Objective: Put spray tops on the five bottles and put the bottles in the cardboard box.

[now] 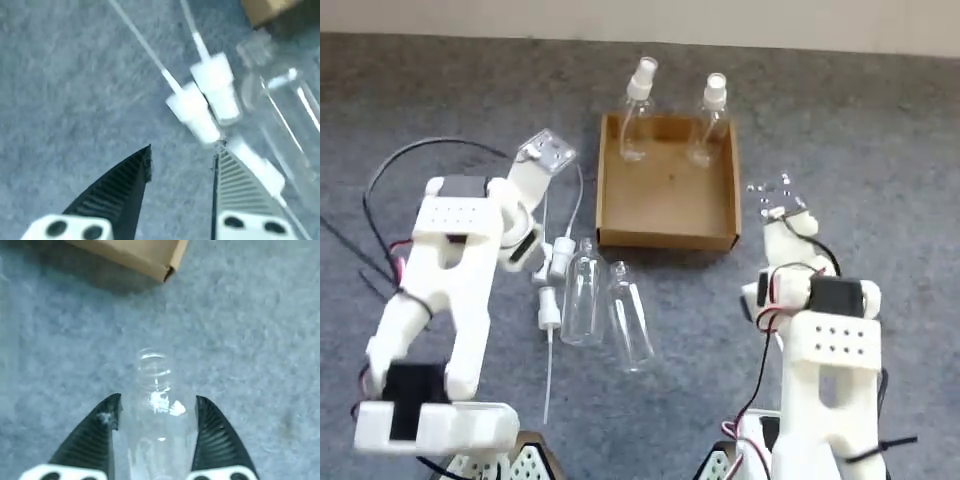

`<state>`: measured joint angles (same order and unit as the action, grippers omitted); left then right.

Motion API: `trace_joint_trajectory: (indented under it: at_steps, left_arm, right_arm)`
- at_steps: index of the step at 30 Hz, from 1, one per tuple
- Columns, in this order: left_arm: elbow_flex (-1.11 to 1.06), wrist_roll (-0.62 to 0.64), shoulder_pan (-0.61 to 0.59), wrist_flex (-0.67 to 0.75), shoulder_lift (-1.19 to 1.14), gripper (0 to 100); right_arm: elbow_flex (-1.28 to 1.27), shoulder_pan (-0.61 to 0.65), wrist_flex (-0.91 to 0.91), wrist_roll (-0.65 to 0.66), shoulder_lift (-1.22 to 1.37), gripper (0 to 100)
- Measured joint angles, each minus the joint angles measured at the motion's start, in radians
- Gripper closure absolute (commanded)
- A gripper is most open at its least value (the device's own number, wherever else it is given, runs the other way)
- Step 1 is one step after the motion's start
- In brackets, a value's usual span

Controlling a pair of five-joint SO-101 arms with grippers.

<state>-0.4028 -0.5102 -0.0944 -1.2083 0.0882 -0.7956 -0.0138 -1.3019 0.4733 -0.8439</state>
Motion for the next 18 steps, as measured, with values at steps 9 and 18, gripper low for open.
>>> trace_joint_trajectory:
  at_steps: [9,18]
  left_arm:
    - [0.144,0.199,0.003,0.241,-0.239,81]
    - [0.167,0.229,-0.023,0.358,-0.381,82]
  right_arm:
    - [-0.006,0.104,0.000,-0.127,-0.117,99.5]
    - [-0.006,0.109,0.000,-0.135,-0.123,99.5]
